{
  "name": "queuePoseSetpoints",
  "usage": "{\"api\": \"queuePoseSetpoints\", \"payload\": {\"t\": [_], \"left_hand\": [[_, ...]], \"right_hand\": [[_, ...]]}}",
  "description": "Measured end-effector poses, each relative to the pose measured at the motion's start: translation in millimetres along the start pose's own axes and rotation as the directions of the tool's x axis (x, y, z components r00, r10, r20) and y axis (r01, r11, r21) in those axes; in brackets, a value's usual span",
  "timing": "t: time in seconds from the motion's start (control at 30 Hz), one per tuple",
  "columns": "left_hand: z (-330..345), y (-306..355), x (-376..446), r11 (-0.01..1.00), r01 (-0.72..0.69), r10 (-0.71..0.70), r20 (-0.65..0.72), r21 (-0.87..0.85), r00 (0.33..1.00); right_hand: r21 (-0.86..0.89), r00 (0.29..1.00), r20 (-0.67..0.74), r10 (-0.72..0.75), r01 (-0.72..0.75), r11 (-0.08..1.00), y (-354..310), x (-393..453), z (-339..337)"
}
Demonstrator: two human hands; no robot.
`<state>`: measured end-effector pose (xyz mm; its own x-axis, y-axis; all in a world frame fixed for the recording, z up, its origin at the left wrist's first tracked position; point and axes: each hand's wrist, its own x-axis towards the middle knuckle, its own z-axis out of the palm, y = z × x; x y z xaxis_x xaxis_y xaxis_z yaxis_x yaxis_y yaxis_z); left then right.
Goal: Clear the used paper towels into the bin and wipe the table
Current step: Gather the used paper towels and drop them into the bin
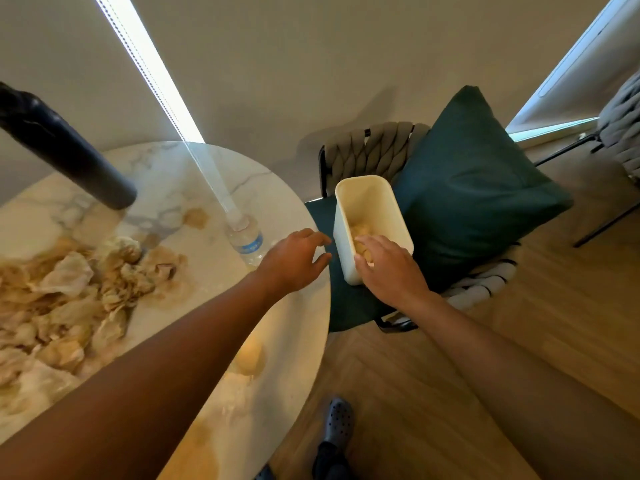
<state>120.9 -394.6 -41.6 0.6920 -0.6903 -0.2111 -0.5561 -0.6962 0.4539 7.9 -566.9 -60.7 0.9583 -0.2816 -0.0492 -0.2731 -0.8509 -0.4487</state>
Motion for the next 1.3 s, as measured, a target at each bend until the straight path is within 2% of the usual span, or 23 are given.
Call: {"api": "queuePoseSetpoints", "payload": {"t": [0.17, 0.37, 0.87, 1.1, 1.3], "left_hand": [[-1, -29, -50, 0.999, 0.04, -0.04, 0.006, 0.02, 0.999], [-8, -78, -106, 0.997, 0.067, -0.067, -0.038, 0.022, 0.997], [-37, -199, -215, 0.953, 0.304, -0.3, -0.18, -0.002, 0.937], [-41, -233, -234, 0.926, 0.376, -0.373, -0.258, -0.041, 0.891], [-49, -253, -223, 0.925, 0.378, -0.364, -0.334, -0.025, 0.869]], "right_hand": [[0.019, 0.999, 0.011, -0.043, 0.042, 0.999, -41, -19, 18], [0.015, 0.985, 0.046, -0.167, 0.166, 0.986, -87, -35, 44], [0.012, 0.901, 0.139, -0.41, 0.413, 0.911, -202, -34, 99], [0.004, 0.869, 0.196, -0.455, 0.463, 0.886, -240, -10, 119], [-0.013, 0.844, 0.218, -0.491, 0.505, 0.863, -265, 15, 139]]}}
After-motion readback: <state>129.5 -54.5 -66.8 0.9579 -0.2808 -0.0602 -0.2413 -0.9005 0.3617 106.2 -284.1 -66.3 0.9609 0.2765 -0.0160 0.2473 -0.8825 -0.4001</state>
